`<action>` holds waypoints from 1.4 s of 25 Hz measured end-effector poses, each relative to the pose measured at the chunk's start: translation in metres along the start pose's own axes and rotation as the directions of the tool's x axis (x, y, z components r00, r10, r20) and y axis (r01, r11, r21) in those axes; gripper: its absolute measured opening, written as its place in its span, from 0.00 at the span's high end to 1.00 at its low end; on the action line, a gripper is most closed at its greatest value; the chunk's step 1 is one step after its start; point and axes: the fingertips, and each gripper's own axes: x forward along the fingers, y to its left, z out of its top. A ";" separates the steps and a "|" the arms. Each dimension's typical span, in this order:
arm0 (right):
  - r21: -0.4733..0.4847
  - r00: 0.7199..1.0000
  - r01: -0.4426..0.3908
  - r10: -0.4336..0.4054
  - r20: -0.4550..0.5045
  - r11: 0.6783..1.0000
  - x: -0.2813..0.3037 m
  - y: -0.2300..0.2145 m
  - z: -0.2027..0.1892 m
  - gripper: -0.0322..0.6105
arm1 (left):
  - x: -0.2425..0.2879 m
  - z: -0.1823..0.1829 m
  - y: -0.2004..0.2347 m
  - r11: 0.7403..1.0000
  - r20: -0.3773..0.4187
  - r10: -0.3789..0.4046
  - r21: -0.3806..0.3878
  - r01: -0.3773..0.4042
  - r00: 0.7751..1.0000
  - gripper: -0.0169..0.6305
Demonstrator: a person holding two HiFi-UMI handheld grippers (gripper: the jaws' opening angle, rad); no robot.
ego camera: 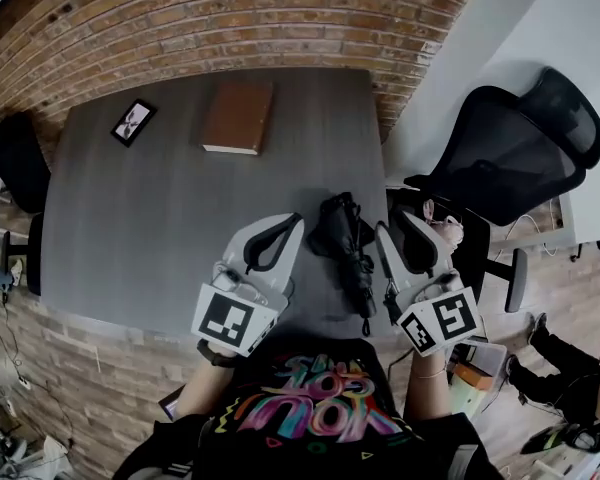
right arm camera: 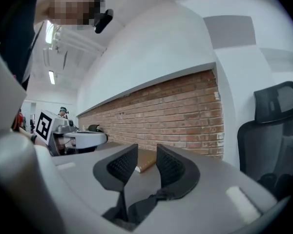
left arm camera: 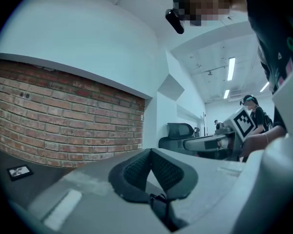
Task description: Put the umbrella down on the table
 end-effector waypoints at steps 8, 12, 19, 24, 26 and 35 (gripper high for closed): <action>0.025 0.988 0.007 -0.011 0.156 1.000 -0.024 0.004 0.028 0.89 | -0.001 -0.001 -0.001 1.000 -0.003 -0.014 0.001 0.014 1.000 0.98; 0.035 0.988 0.024 -0.029 0.152 0.999 -0.031 -0.001 0.023 0.95 | -0.002 0.000 -0.001 1.000 -0.004 -0.017 0.006 0.017 1.000 0.98; 0.038 0.985 0.030 -0.036 0.167 0.999 -0.040 -0.003 0.021 0.95 | -0.006 -0.001 0.004 1.000 -0.006 -0.002 0.006 0.002 1.000 0.98; 0.032 0.985 0.039 -0.044 0.169 0.999 -0.038 -0.003 0.022 0.95 | -0.009 0.000 0.008 1.000 -0.003 0.005 0.007 -0.005 1.000 0.98; 0.034 0.985 0.039 -0.044 0.164 0.999 -0.038 -0.003 0.021 0.95 | -0.009 0.001 0.009 1.000 0.002 0.008 0.007 -0.008 1.000 0.98; 0.055 0.986 0.035 -0.043 0.159 0.998 -0.039 -0.002 0.019 0.95 | -0.012 0.000 0.011 1.000 0.001 0.011 0.002 -0.011 1.000 0.98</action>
